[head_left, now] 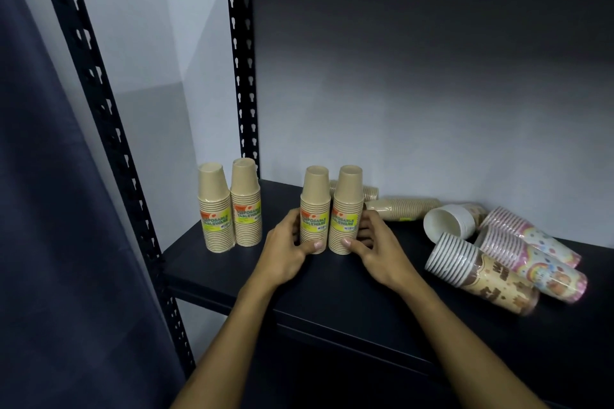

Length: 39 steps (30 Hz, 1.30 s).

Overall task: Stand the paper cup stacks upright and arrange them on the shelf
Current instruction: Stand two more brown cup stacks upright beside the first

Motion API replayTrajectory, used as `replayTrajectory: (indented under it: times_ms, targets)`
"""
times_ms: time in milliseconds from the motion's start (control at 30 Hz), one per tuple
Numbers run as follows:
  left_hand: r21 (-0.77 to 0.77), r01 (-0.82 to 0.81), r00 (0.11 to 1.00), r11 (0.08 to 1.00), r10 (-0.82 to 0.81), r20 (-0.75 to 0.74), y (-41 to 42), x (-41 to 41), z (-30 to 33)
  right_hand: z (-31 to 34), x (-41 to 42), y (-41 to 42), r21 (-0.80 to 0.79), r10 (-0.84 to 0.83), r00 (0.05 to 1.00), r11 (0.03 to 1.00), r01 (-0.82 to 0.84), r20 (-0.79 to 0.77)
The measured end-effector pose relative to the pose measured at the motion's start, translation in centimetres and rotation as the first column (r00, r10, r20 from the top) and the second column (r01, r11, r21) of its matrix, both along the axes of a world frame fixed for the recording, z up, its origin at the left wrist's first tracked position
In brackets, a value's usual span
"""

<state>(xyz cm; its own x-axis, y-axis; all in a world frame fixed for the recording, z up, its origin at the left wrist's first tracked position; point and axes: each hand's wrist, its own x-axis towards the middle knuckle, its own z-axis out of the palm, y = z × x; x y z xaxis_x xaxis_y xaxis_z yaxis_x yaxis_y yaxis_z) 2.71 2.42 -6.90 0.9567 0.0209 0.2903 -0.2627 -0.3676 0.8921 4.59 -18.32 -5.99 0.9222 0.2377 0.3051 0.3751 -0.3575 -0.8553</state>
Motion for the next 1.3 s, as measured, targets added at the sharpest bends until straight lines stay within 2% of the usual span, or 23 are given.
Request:
replayTrajectory:
  times_ms: [233, 500, 733, 967, 1300]
  targets:
    - [-0.015, -0.054, 0.998, 0.998, 0.054, 0.025, -0.2, -0.2, 0.1, 0.0, 0.1, 0.0, -0.016, 0.09, 0.995, 0.996, -0.091, -0.051]
    - [-0.018, -0.071, 0.996, 0.997, 0.071, 0.047, -0.2, -0.7, 0.3, 0.2, 0.4, 0.7, -0.001, -0.006, 1.0, 1.0, 0.006, -0.007]
    - [-0.006, -0.186, 0.979, 0.983, 0.186, 0.083, -0.4, -0.3, -0.1, 0.4, 2.6, 0.9, -0.066, 0.121, 0.991, 0.99, -0.125, -0.056]
    - [0.052, -0.301, 0.952, 0.952, 0.298, 0.064, -0.8, 1.0, 0.1, 0.2, 5.8, 1.9, -0.052, 0.191, 0.98, 0.98, -0.194, -0.061]
    - [0.16, -0.496, 0.866, 0.854, 0.499, 0.023, -1.9, 3.6, 0.3, 0.3, 10.0, 4.6, -0.064, 0.24, 0.969, 0.968, -0.244, -0.061]
